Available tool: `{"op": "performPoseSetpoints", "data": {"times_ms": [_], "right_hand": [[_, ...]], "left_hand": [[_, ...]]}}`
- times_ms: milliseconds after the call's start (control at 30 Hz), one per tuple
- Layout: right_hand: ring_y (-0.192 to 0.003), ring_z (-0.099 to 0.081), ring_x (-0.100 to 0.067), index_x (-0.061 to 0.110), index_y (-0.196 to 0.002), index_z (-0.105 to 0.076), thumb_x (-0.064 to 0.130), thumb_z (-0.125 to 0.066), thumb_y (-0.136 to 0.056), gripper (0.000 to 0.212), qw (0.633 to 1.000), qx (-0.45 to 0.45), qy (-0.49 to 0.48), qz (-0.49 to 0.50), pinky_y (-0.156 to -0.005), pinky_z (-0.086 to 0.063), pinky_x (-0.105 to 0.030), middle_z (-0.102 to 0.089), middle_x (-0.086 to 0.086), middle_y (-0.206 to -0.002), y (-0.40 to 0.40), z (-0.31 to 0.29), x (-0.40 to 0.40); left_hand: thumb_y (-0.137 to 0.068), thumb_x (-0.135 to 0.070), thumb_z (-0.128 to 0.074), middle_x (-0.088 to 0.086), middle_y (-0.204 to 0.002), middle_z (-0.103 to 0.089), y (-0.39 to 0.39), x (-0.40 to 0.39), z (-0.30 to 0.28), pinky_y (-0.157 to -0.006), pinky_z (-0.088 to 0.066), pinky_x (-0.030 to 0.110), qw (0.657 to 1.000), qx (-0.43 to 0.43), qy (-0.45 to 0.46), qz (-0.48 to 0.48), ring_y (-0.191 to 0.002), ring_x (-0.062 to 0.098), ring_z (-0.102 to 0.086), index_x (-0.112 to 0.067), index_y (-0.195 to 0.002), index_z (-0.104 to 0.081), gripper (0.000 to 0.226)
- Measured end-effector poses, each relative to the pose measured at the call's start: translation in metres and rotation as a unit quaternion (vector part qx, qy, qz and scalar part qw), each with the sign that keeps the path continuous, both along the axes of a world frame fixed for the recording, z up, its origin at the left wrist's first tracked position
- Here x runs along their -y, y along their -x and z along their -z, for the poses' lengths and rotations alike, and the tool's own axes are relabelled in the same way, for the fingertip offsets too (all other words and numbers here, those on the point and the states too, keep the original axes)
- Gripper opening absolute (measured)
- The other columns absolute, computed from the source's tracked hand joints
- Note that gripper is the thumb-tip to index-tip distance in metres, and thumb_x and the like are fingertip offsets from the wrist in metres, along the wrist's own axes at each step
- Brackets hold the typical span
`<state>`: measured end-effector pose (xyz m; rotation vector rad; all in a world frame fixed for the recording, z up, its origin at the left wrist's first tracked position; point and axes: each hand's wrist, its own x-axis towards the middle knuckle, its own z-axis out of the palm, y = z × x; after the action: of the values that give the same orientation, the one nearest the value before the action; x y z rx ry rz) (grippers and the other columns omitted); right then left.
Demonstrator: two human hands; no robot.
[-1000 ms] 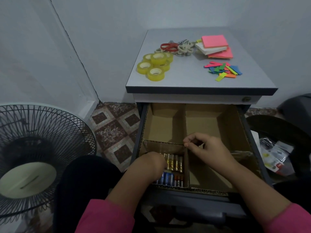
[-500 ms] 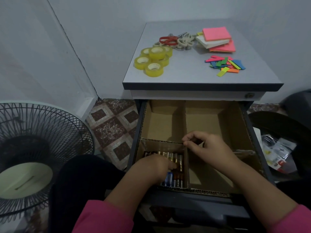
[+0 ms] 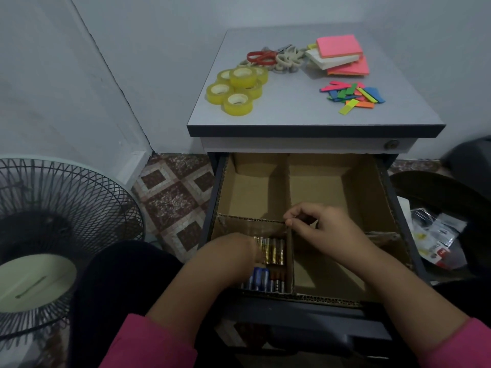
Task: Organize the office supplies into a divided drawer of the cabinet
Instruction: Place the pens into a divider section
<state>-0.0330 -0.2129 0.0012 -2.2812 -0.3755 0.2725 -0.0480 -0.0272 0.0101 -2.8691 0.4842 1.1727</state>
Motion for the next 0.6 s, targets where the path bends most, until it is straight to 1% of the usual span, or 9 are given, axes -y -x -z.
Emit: {"op": "performPoseSetpoints", "data": {"times_ms": [67,100,167,233,367,467,500,533,600], "right_hand": [[-0.089,-0.055,0.006,0.046,-0.089,-0.059,0.033,-0.058,-0.091,0.014,1.000,0.003,0.001,-0.002,-0.072,-0.043,-0.016,-0.062,0.020,-0.095,-0.0004,0.0019,0.0007],[-0.088,-0.055,0.006,0.046,-0.089,-0.060,0.033,-0.058,-0.091,0.014,1.000,0.006,0.002,-0.002,-0.072,-0.044,-0.017,-0.062,0.020,-0.094,-0.0004,0.0025,0.0013],[-0.088,-0.055,0.006,0.045,-0.089,-0.060,0.033,-0.058,-0.091,0.013,1.000,0.007,0.002,-0.003,-0.073,-0.046,-0.017,-0.062,0.020,-0.093,-0.0008,0.0026,0.0017],[-0.088,-0.055,0.006,0.045,-0.089,-0.060,0.033,-0.058,-0.091,0.013,1.000,0.004,0.002,-0.006,-0.073,-0.045,-0.016,-0.062,0.020,-0.092,-0.0009,0.0023,0.0014],[-0.088,-0.054,0.009,0.046,-0.090,-0.059,0.033,-0.057,-0.092,0.013,1.000,0.002,0.008,-0.009,-0.069,-0.040,-0.012,-0.061,0.021,-0.093,-0.0009,0.0016,0.0018],[-0.089,-0.054,0.010,0.045,-0.093,-0.059,0.032,-0.057,-0.092,0.013,1.000,0.001,0.007,-0.014,-0.068,-0.040,-0.010,-0.061,0.023,-0.095,-0.0005,0.0001,0.0021],[-0.090,-0.054,0.010,0.044,-0.094,-0.059,0.032,-0.057,-0.092,0.013,1.000,0.001,0.007,-0.016,-0.069,-0.040,-0.010,-0.061,0.023,-0.095,-0.0004,-0.0005,0.0018],[-0.091,-0.054,0.010,0.044,-0.094,-0.059,0.032,-0.057,-0.092,0.012,1.000,0.001,0.006,-0.016,-0.071,-0.040,-0.010,-0.060,0.023,-0.096,-0.0003,-0.0001,0.0022],[-0.091,-0.054,0.009,0.044,-0.094,-0.059,0.032,-0.057,-0.092,0.012,1.000,0.003,0.007,-0.016,-0.073,-0.040,-0.011,-0.060,0.024,-0.096,-0.0007,0.0003,0.0020]], "left_hand": [[-0.095,-0.006,-0.047,0.010,-0.126,-0.059,0.0006,-0.0042,0.0039,-0.086,-0.045,0.026,0.999,-0.002,-0.045,0.010,-0.111,0.022,-0.058,-0.008,-0.126,-0.059,0.033],[-0.095,-0.006,-0.047,0.011,-0.124,-0.060,0.0014,-0.0045,0.0060,-0.085,-0.045,0.026,0.998,-0.006,-0.062,0.013,-0.110,0.022,-0.058,-0.005,-0.123,-0.060,0.030],[-0.096,-0.006,-0.047,0.012,-0.125,-0.059,0.0025,-0.0043,0.0078,-0.089,-0.044,0.027,0.996,-0.007,-0.083,0.025,-0.113,0.023,-0.057,-0.003,-0.123,-0.058,0.030],[-0.096,-0.006,-0.046,0.012,-0.127,-0.058,0.0022,-0.0052,0.0083,-0.092,-0.043,0.028,0.996,-0.004,-0.083,0.025,-0.115,0.023,-0.056,-0.002,-0.124,-0.057,0.031],[-0.096,-0.006,-0.046,0.011,-0.126,-0.058,0.0026,-0.0096,0.0090,-0.090,-0.044,0.027,0.997,-0.003,-0.071,0.016,-0.113,0.023,-0.056,-0.003,-0.123,-0.058,0.030],[-0.097,-0.007,-0.043,0.010,-0.127,-0.057,0.0050,-0.0093,0.0033,-0.090,-0.043,0.027,0.998,0.008,-0.061,0.009,-0.113,0.022,-0.056,-0.003,-0.124,-0.057,0.031],[-0.098,-0.006,-0.041,0.011,-0.128,-0.056,0.0054,-0.0096,0.0014,-0.089,-0.043,0.026,0.998,0.015,-0.060,0.011,-0.110,0.021,-0.056,-0.003,-0.124,-0.056,0.030],[-0.098,-0.006,-0.040,0.011,-0.126,-0.057,0.0059,-0.0092,0.0010,-0.087,-0.042,0.025,0.998,0.020,-0.060,0.013,-0.103,0.019,-0.056,-0.003,-0.124,-0.055,0.030],[-0.097,-0.005,-0.041,0.009,-0.112,-0.060,0.0064,-0.0081,0.0032,-0.080,-0.041,0.023,0.998,0.016,-0.062,0.024,-0.084,0.013,-0.051,-0.002,-0.122,-0.056,0.029]]}}
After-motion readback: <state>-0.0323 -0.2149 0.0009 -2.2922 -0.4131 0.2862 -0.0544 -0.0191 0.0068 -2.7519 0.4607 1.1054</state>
